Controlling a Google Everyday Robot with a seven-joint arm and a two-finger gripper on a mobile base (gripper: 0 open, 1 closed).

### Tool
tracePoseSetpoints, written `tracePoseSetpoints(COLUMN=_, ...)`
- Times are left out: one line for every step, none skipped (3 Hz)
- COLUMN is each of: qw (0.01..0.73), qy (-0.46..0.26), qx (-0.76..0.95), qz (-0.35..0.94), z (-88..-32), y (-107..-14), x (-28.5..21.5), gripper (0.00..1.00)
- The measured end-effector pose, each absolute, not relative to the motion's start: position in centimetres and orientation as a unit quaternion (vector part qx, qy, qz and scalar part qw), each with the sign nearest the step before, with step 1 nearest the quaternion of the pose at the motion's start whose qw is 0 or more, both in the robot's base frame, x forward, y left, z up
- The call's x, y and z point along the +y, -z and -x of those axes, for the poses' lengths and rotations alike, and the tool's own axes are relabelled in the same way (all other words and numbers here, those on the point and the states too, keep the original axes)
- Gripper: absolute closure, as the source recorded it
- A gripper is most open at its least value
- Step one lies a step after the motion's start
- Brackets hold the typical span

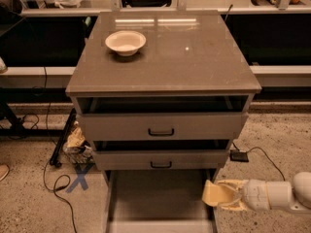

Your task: Pick sponge from bottom drawer and place on counter

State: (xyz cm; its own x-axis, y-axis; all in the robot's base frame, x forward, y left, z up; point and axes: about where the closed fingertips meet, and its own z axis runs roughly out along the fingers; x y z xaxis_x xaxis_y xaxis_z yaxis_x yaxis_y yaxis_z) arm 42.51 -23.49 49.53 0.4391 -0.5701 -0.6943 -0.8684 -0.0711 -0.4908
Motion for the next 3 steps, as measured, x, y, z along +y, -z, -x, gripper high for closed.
tracePoseSetpoints(qw=0.490, qy=-0.119, qx=0.474, qz=0.721, z=-42.5, y=-58.9, x=-24.2, gripper=1.00)
tracePoseSetpoints(qw=0.490, qy=-0.119, qx=0.474, qz=0.721, z=-42.5, y=-58.9, x=-24.2, gripper=1.00)
tracePoseSetpoints(qw=0.502, qy=-0.120, qx=0.439, qz=0.735, z=-44.0, y=-63.5, x=-23.6, gripper=1.00)
